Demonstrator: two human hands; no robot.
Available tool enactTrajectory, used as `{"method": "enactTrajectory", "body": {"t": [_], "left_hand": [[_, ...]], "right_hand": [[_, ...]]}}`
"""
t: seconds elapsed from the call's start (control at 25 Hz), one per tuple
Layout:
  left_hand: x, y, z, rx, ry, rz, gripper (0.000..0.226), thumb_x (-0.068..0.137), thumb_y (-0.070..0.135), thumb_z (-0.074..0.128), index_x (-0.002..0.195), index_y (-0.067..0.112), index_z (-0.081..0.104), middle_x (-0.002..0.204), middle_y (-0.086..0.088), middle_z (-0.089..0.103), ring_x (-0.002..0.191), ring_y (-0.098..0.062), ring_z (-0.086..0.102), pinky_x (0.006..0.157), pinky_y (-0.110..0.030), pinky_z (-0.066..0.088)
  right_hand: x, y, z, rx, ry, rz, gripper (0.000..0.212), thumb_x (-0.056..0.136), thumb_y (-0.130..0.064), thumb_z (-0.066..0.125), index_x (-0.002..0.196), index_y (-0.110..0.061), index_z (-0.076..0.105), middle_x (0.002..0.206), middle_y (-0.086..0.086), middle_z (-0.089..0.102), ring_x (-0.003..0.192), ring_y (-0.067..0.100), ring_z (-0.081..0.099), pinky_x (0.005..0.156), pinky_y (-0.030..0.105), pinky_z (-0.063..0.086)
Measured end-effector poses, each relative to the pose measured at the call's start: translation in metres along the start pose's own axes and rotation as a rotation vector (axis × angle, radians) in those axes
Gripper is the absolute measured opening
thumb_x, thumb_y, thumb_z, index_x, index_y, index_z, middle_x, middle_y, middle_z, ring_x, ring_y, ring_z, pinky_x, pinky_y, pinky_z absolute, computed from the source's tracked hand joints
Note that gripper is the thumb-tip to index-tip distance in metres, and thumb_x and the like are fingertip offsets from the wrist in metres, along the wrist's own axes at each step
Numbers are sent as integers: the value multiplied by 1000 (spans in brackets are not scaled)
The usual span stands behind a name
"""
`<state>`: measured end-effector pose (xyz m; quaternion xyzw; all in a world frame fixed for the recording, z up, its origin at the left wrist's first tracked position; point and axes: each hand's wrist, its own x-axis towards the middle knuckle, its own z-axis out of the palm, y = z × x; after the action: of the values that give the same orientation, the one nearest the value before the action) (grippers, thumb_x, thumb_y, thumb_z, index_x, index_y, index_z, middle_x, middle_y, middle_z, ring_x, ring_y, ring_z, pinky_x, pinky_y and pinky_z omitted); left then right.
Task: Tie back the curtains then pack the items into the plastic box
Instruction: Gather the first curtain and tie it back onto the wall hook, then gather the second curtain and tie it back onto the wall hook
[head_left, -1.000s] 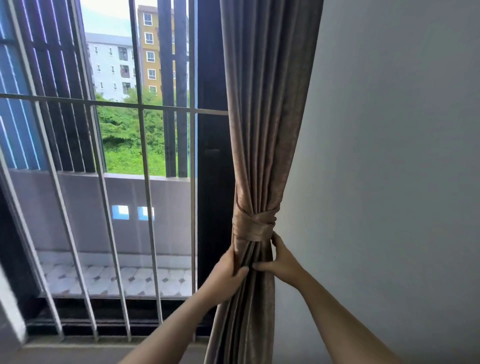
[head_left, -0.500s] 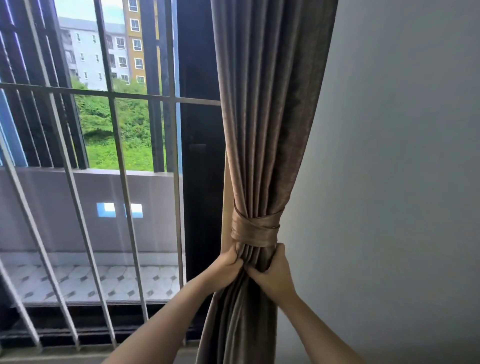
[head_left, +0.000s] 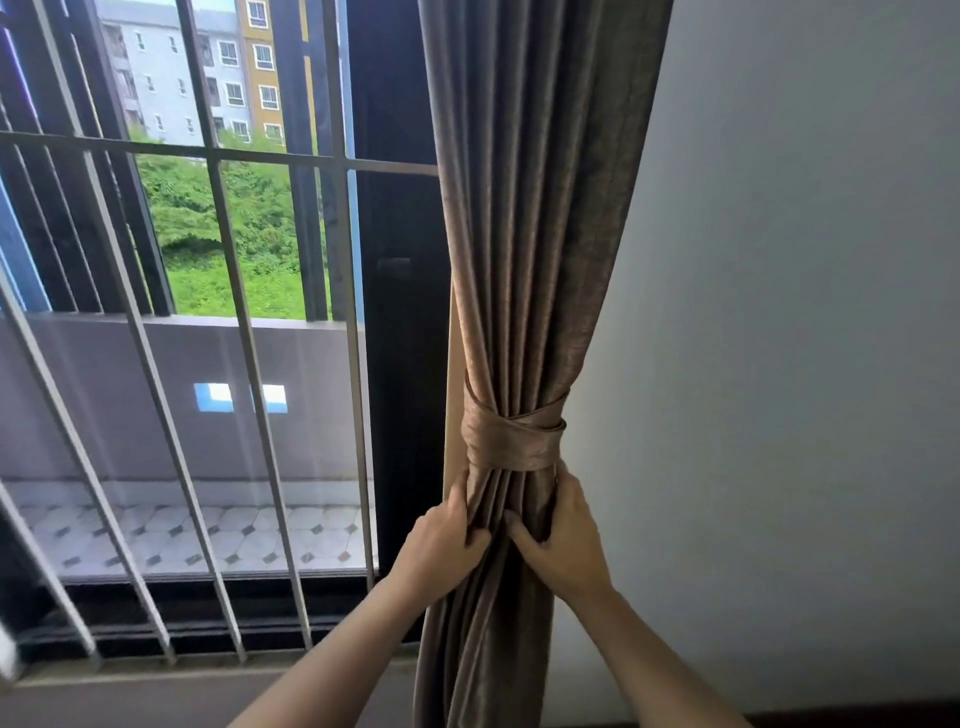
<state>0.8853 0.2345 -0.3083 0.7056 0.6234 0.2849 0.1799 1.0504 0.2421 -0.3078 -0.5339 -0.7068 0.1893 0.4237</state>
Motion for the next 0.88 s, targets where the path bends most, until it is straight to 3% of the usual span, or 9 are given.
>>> {"method": "enactTrajectory", "body": {"t": [0.12, 0.24, 0.32, 0.36, 0.48, 0.56, 0.64, 0.76, 0.88], "left_hand": [[-5, 7, 11, -18, -37, -83, 34, 92, 22, 40, 123, 9, 38, 91, -9, 62, 87, -33, 62, 73, -40, 50], [-12, 6, 11, 29, 2, -88, 18, 95, 15, 34, 109, 6, 42, 96, -16, 63, 87, -38, 61, 74, -43, 50], [-13, 7, 10, 50, 2, -136, 18, 96, 13, 31, 107, 4, 41, 100, -21, 61, 89, -41, 59, 77, -48, 49], [-13, 10, 10, 36, -11, -157, 20, 95, 14, 31, 109, 3, 41, 102, -22, 61, 92, -41, 59, 78, -47, 49], [-19, 20, 12, -61, -14, -131, 45, 88, 22, 38, 131, 7, 35, 109, -14, 61, 94, -34, 61, 80, -44, 51], [-25, 18, 13, -105, 18, -101, 58, 86, 23, 38, 142, 16, 26, 108, -9, 61, 90, -27, 62, 77, -40, 52], [-25, 15, 14, -64, -11, -115, 58, 90, 20, 33, 146, 17, 20, 109, -12, 62, 92, -31, 61, 76, -40, 49], [-22, 16, 8, -28, -79, -156, 62, 92, 24, 31, 149, 14, 10, 124, -17, 57, 106, -35, 57, 89, -44, 47], [-25, 20, -15, -43, -50, -141, 68, 92, 27, 33, 151, 11, 2, 144, -16, 41, 127, -32, 45, 102, -41, 40]], "right_hand": [[1, 3, -4, 12, -234, 139, 48, 83, -27, 67, 126, -21, 47, 101, -8, 61, 97, 15, 62, 81, 21, 45], [0, 5, -17, -67, -349, 150, 25, 81, -11, 61, 103, -20, 52, 83, -6, 60, 85, 22, 64, 70, 17, 49], [-6, 3, -21, -79, -375, 151, 38, 79, -20, 58, 116, -13, 51, 96, 3, 63, 97, 27, 63, 73, 17, 51], [-9, 3, -20, -106, -356, 119, 58, 76, -31, 55, 130, -11, 43, 112, 7, 62, 109, 28, 60, 86, 27, 51], [-22, 1, -10, -183, -124, 45, 91, 77, -58, 45, 150, -12, 14, 151, 6, 34, 136, 24, 36, 112, 50, 28], [-25, 2, -7, -177, -30, 57, 85, 85, -62, 29, 150, -11, 12, 156, 7, 24, 142, 24, 27, 116, 49, 23], [-22, 6, -5, -246, -127, 55, 72, 93, -53, 19, 151, -12, 7, 158, 8, 17, 145, 24, 21, 117, 50, 19], [-17, 12, -4, -289, -322, 110, 61, 101, -37, 21, 151, -11, -2, 161, 8, 5, 147, 23, 10, 119, 48, 12], [-13, 2, -21, -235, -209, 101, 61, 102, -34, 23, 150, -7, -5, 160, 11, 1, 148, 24, 7, 120, 44, 9]]}}
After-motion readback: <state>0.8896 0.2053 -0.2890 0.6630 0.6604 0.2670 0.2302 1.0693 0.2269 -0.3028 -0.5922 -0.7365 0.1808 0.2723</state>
